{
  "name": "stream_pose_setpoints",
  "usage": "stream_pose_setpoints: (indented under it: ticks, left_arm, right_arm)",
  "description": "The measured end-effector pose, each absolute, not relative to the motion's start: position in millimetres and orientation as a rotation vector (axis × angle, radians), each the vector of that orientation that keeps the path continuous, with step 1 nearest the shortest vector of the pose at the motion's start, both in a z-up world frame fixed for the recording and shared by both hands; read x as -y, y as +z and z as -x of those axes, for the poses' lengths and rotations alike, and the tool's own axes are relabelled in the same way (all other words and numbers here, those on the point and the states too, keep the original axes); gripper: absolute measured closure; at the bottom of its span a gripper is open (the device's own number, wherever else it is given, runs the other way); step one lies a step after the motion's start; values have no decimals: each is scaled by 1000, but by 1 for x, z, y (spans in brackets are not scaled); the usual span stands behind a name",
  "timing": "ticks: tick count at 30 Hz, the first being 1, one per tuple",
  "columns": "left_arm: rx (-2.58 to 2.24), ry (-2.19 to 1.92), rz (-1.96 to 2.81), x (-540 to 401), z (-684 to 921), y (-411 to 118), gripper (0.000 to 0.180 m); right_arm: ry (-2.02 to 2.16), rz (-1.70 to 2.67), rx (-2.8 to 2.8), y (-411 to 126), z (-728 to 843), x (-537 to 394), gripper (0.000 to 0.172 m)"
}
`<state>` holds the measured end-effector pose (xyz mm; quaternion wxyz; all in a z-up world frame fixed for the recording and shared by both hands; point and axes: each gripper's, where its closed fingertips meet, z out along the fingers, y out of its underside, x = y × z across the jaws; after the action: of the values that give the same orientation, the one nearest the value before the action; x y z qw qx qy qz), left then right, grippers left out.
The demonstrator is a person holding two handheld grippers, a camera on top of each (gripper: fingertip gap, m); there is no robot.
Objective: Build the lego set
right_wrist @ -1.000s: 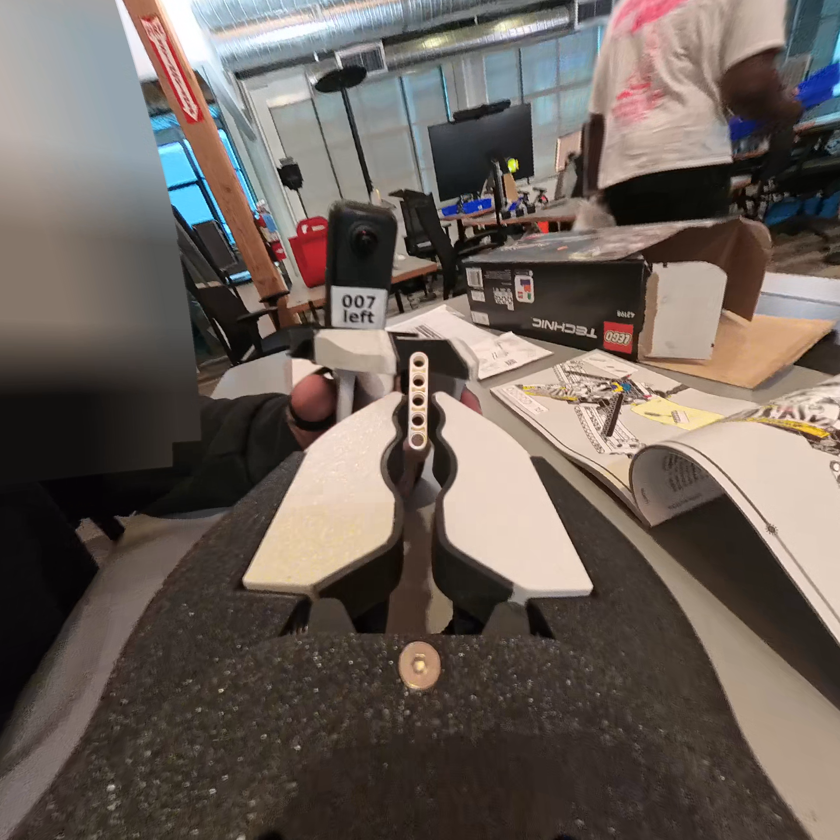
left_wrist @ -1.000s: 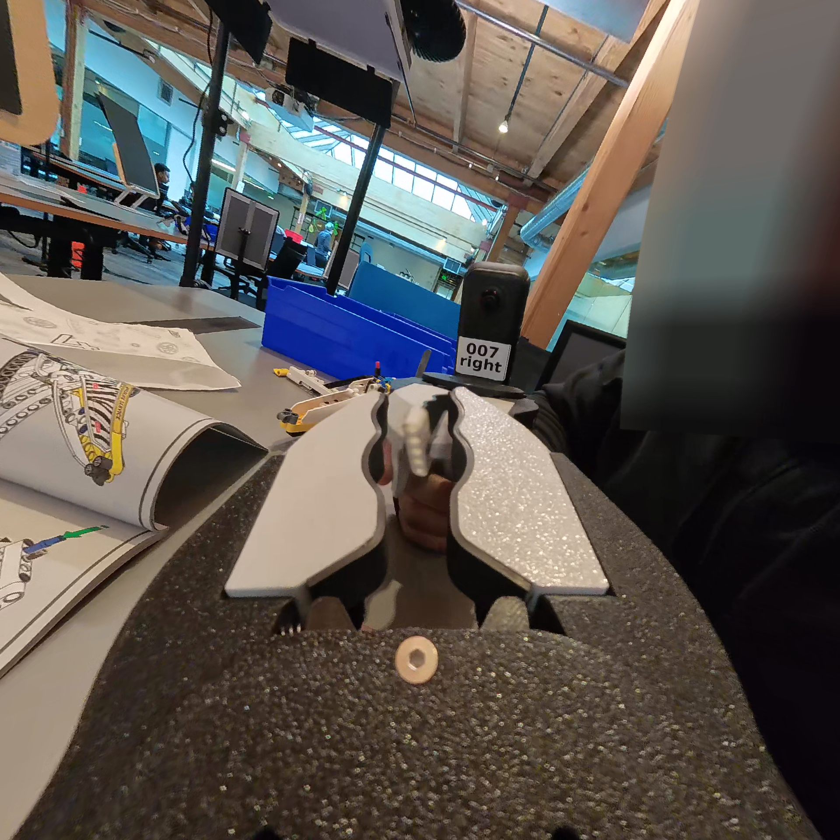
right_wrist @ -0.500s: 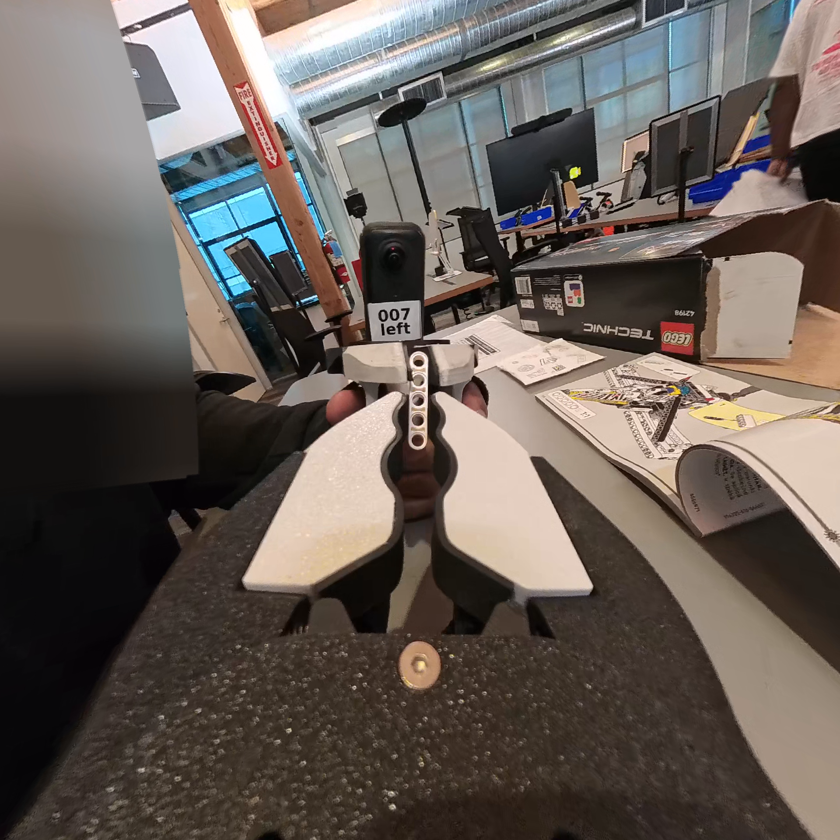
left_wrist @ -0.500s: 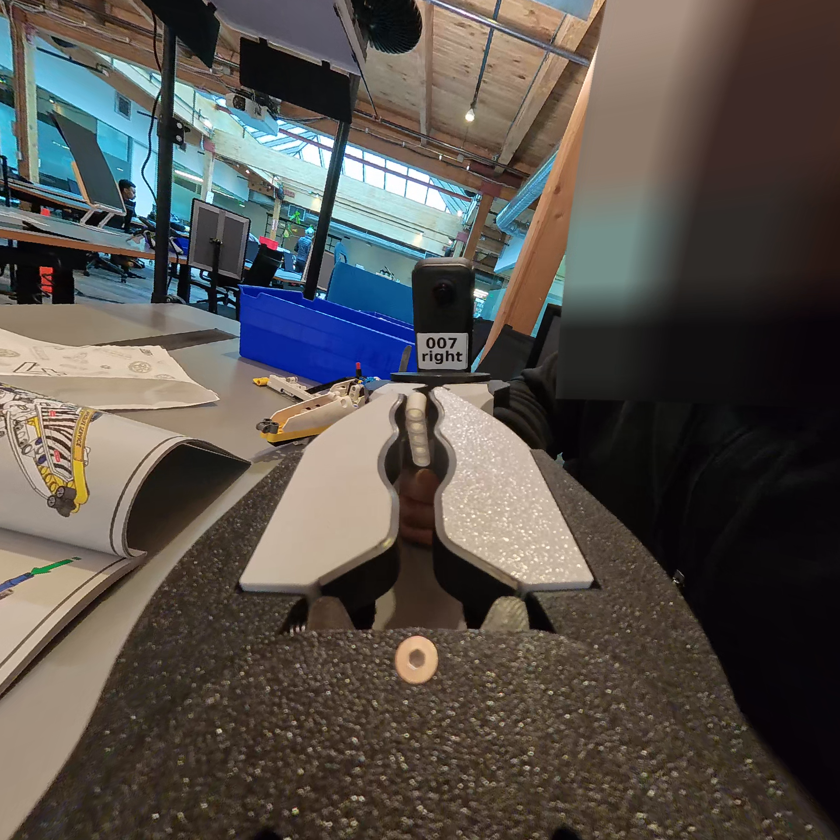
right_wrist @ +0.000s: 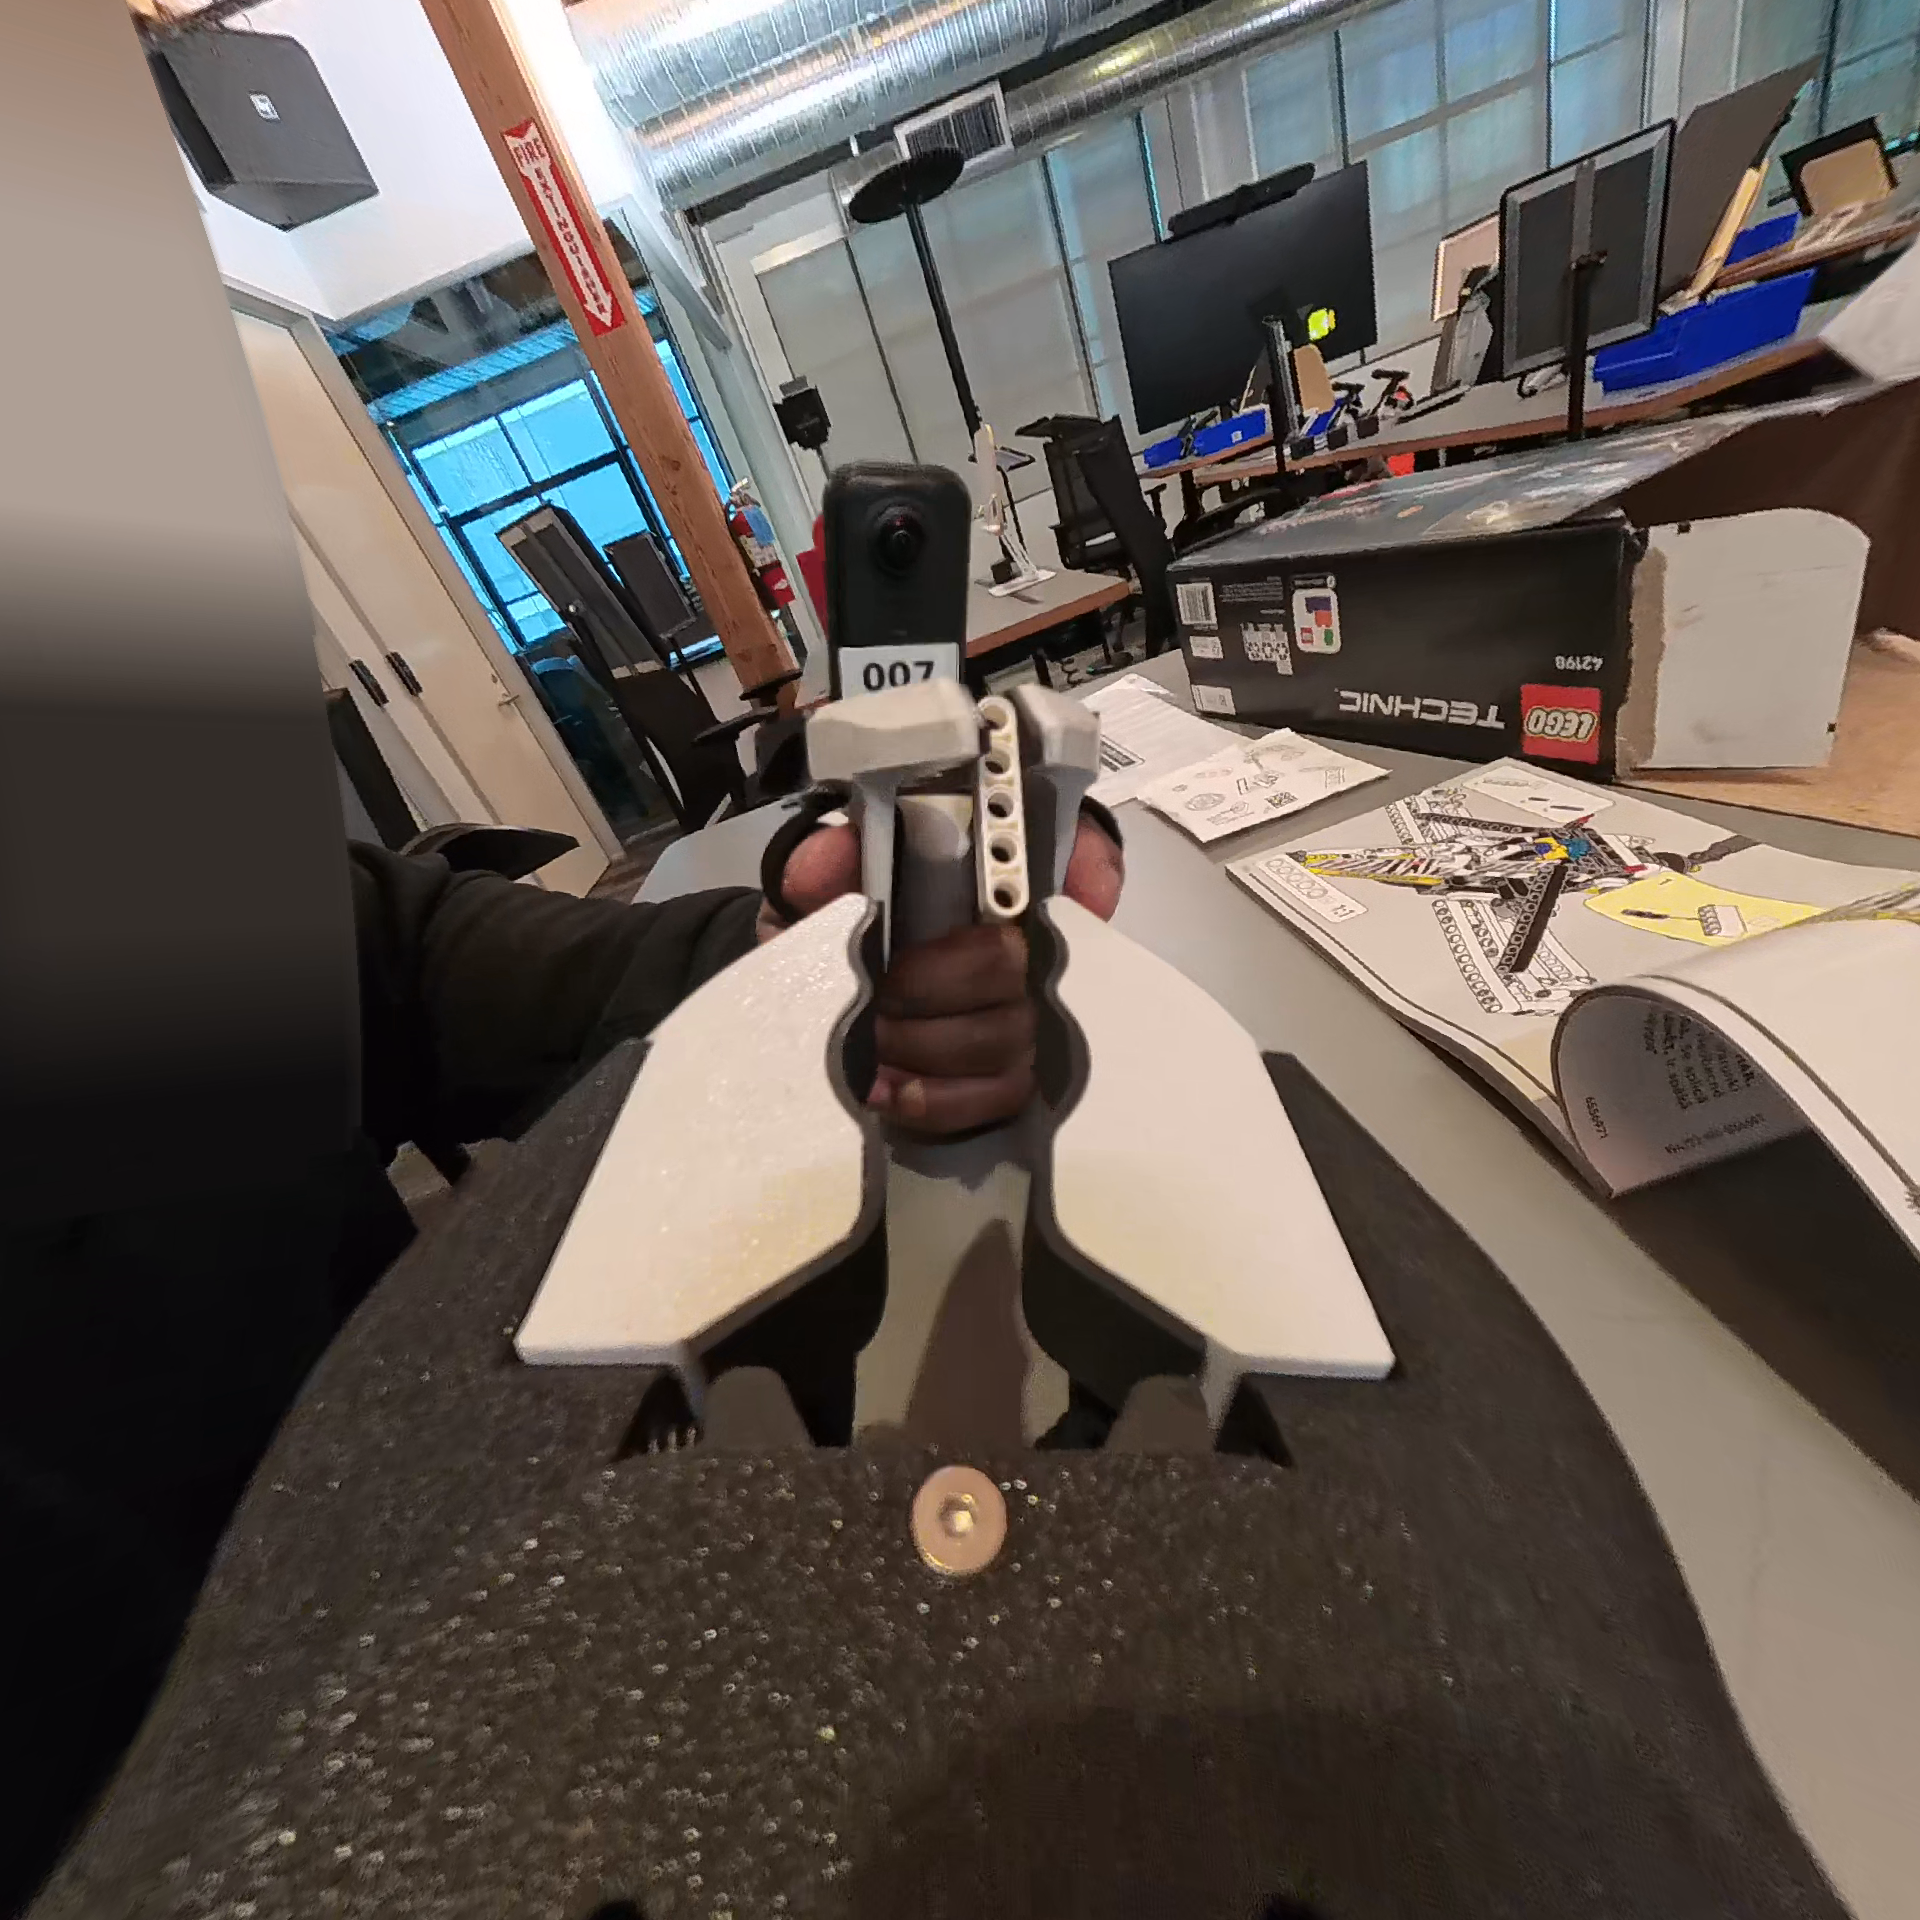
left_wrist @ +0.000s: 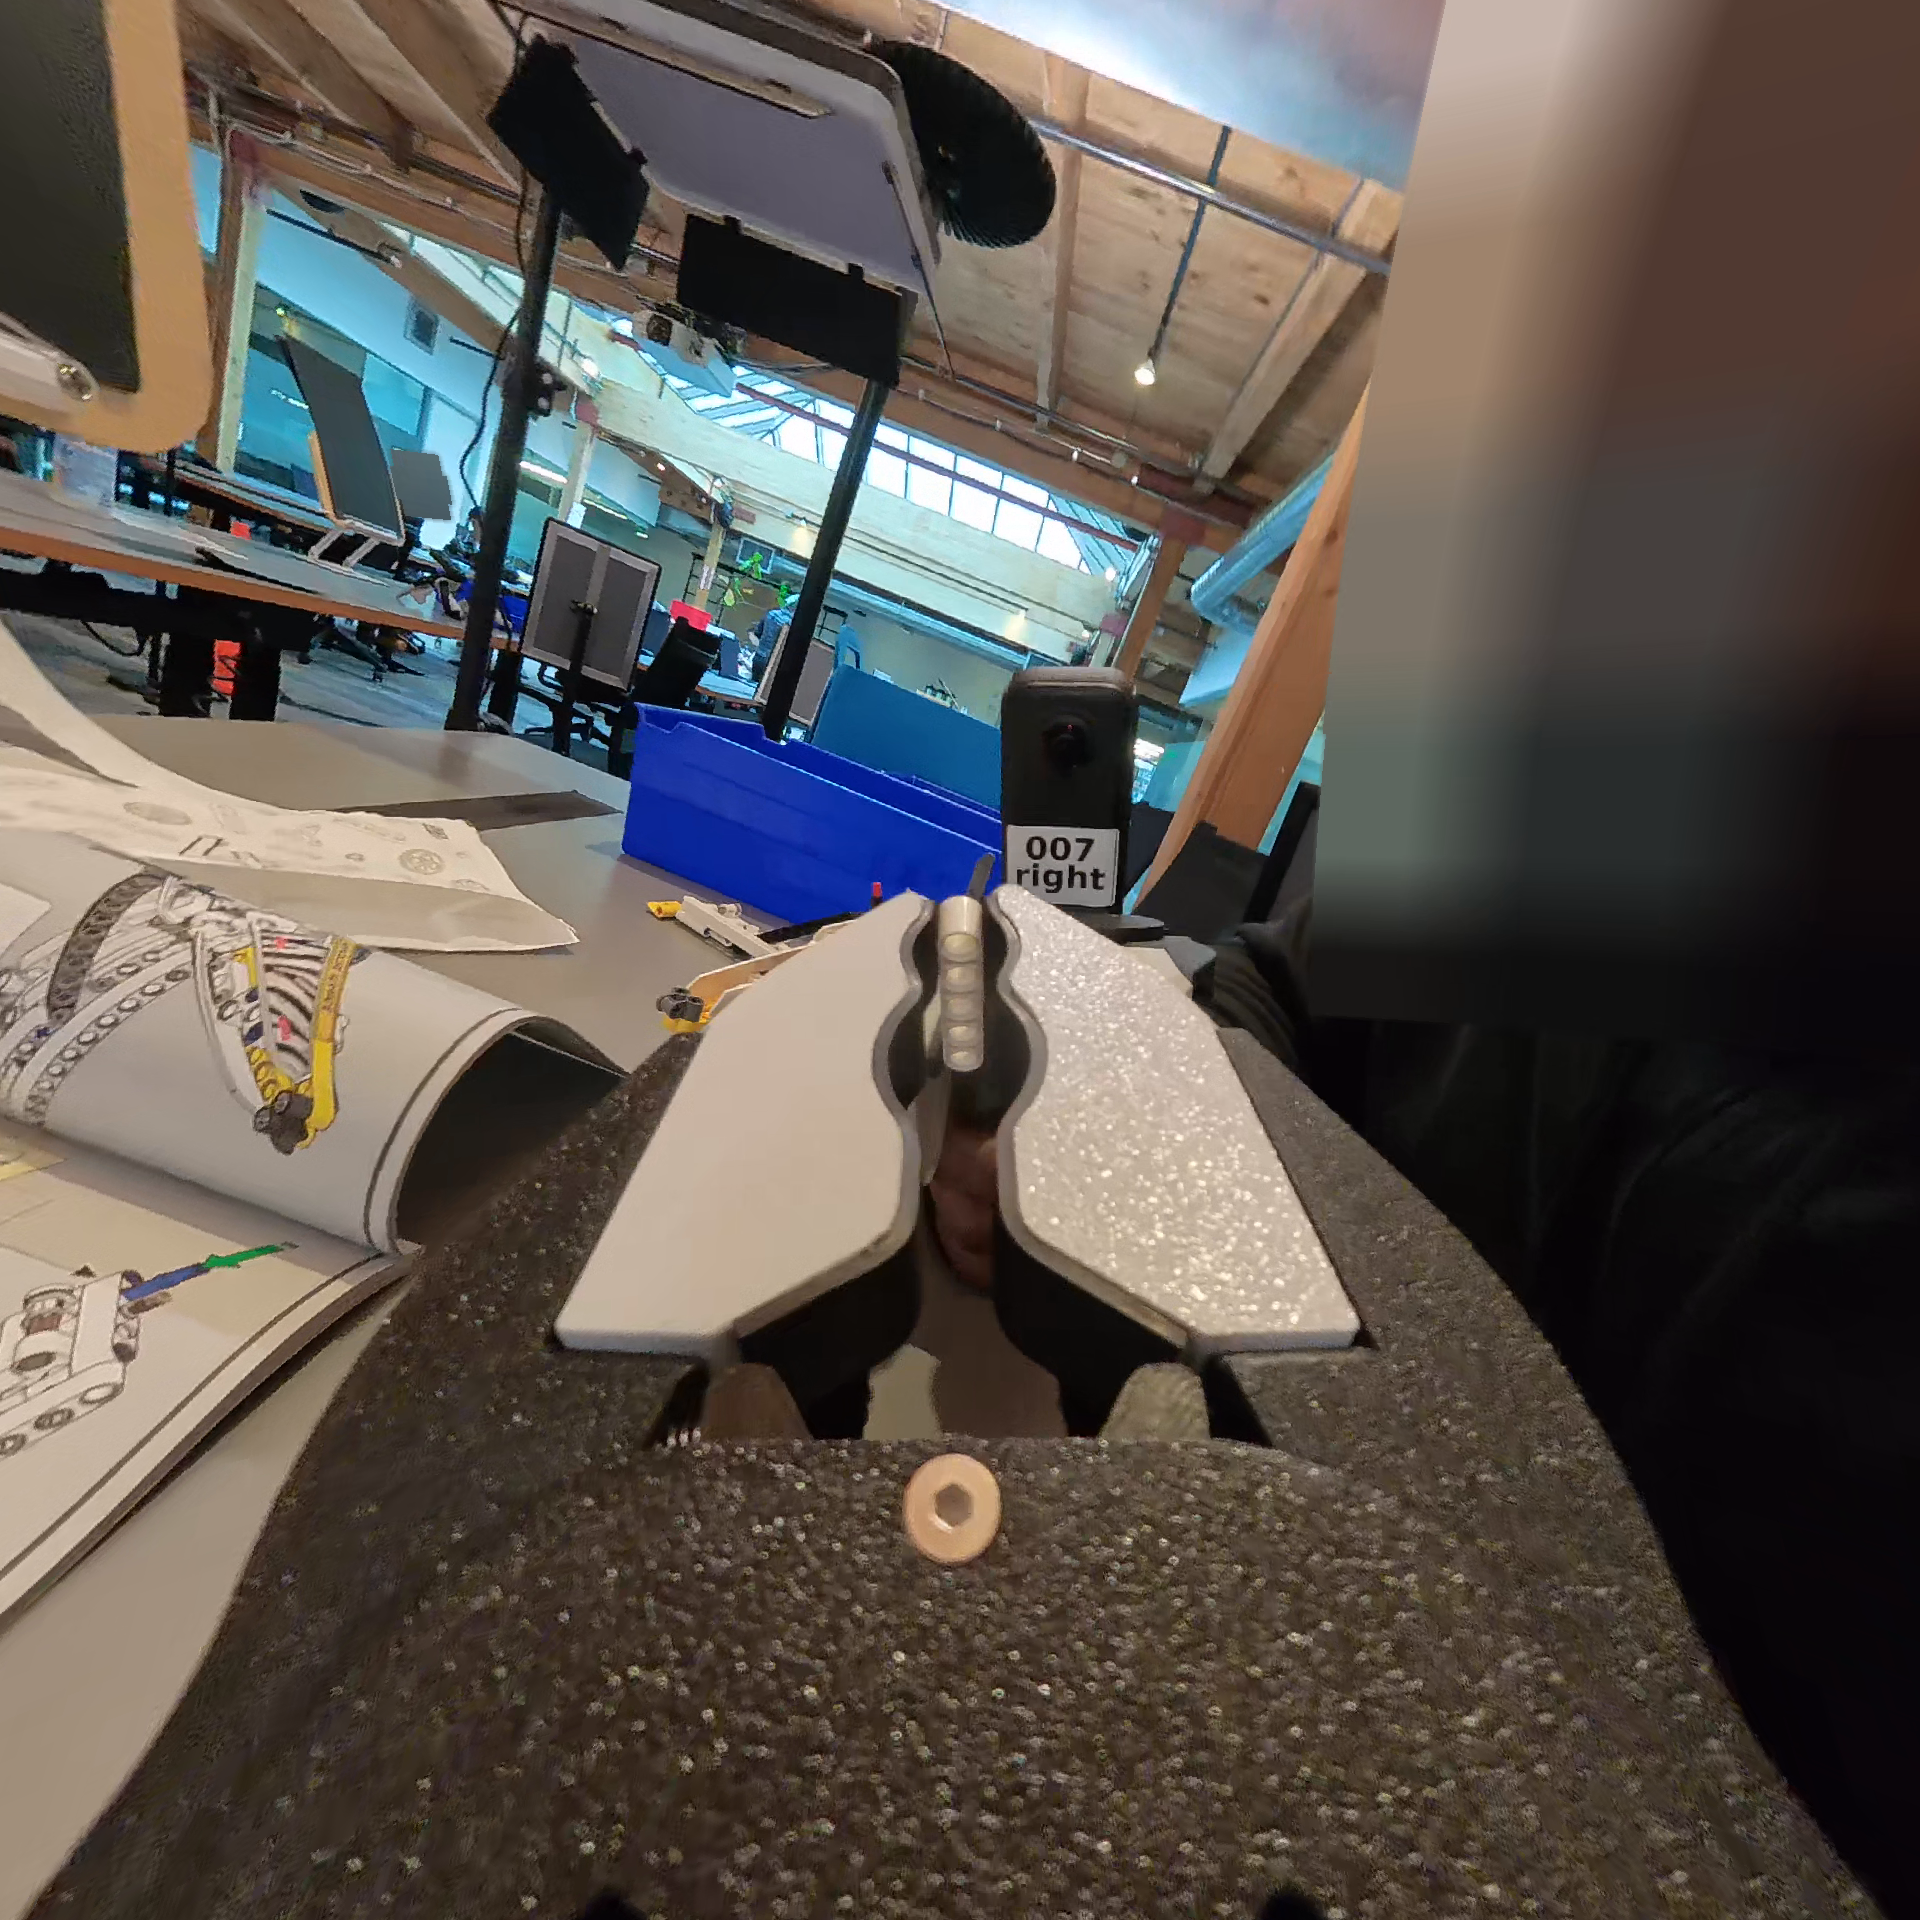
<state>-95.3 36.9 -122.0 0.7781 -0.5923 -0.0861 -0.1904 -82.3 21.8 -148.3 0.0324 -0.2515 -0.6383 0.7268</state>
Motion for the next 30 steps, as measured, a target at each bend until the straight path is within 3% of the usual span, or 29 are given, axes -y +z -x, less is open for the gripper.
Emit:
stream_pose_setpoints:
  ticks: [1,6,10,30]
  left_arm:
    - [199,-419,1279,-36,97,-123,173]
    - [187,-444,1302,-39,94,-126,173]
    - [158,-463,1326,-42,87,-128,173]
    - [199,-516,1315,-45,89,-130,170]
  right_arm:
    - [2233,784,1974,-149,83,-22,146]
    - [2233,836,1981,-152,87,-24,149]
    - [2238,827,1993,-152,86,-23,164]
    - [2254,843,1893,-146,90,-32,165]
